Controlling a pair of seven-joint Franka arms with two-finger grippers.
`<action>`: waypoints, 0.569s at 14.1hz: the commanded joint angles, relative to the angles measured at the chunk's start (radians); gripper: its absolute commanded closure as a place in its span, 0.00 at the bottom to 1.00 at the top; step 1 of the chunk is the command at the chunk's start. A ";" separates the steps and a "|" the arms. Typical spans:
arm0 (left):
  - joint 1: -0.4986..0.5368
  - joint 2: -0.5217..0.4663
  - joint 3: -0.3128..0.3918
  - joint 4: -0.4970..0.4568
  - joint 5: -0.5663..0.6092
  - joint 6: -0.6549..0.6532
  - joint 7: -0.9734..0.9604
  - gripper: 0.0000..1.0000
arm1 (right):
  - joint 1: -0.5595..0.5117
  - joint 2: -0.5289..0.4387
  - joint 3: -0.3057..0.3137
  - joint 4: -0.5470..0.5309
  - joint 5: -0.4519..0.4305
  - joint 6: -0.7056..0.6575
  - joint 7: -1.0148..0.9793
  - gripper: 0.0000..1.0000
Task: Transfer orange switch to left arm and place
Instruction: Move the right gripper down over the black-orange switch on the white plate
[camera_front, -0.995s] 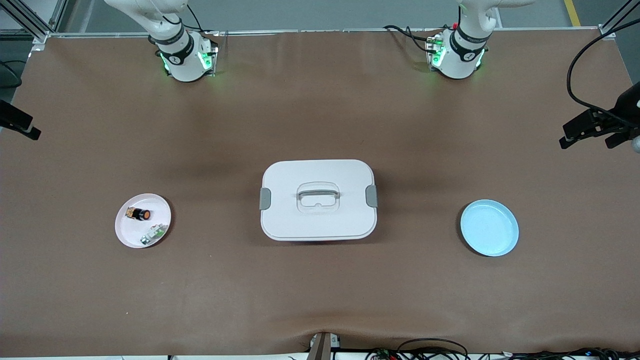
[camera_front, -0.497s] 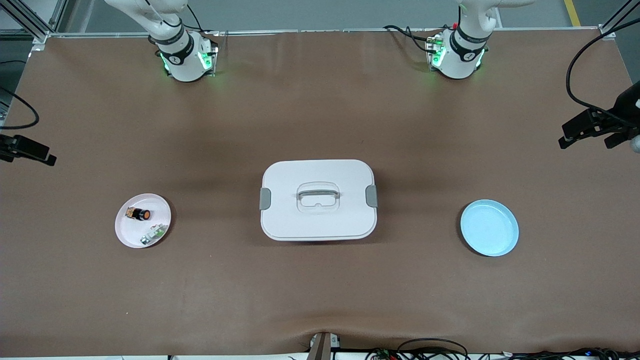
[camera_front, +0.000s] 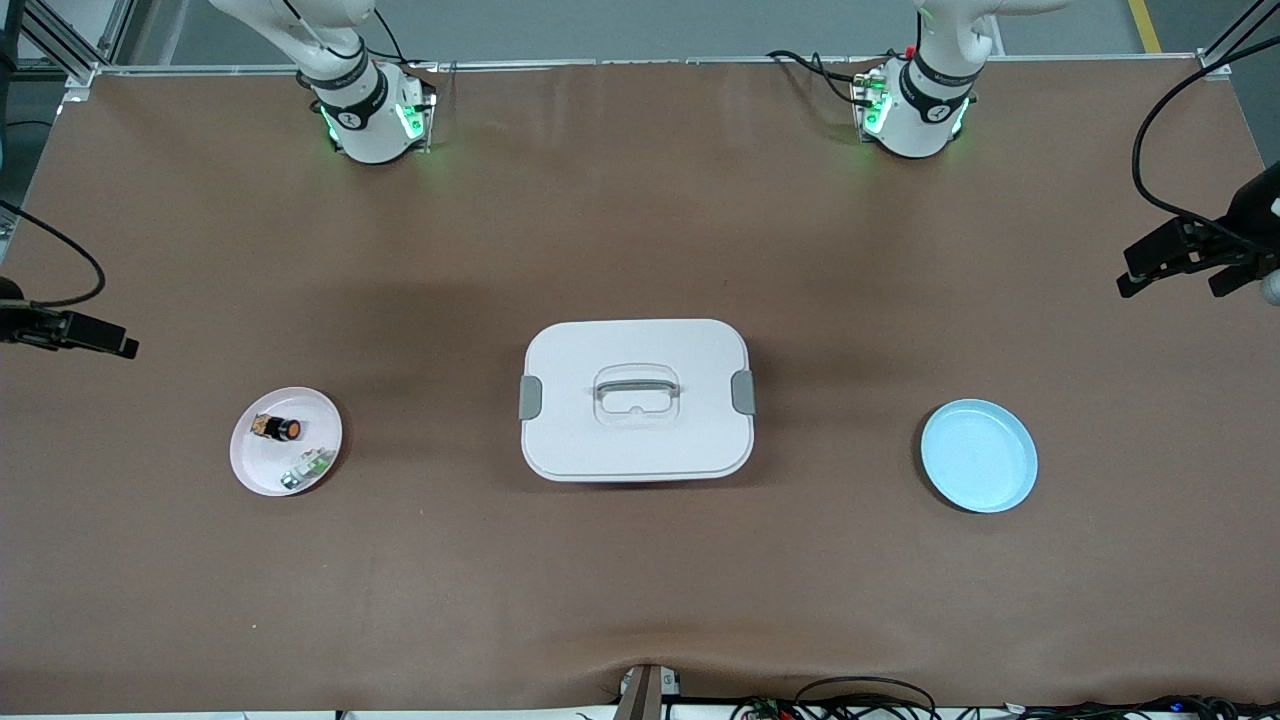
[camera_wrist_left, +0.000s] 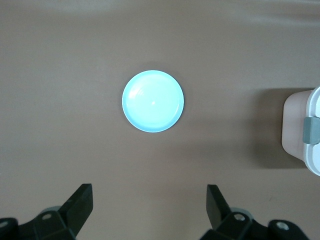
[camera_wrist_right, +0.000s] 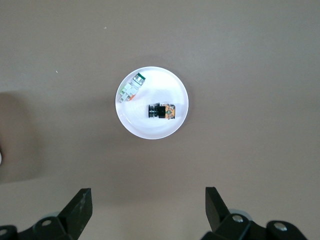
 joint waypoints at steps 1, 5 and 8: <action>0.001 -0.009 -0.006 0.008 0.005 -0.017 0.005 0.00 | -0.012 0.038 0.009 -0.001 0.012 0.019 0.004 0.00; 0.004 -0.009 -0.001 0.008 0.005 -0.019 0.005 0.00 | -0.030 0.039 0.011 -0.148 0.015 0.202 0.000 0.00; 0.003 -0.009 -0.002 0.008 0.005 -0.019 0.005 0.00 | -0.025 0.040 0.011 -0.251 0.018 0.362 0.005 0.00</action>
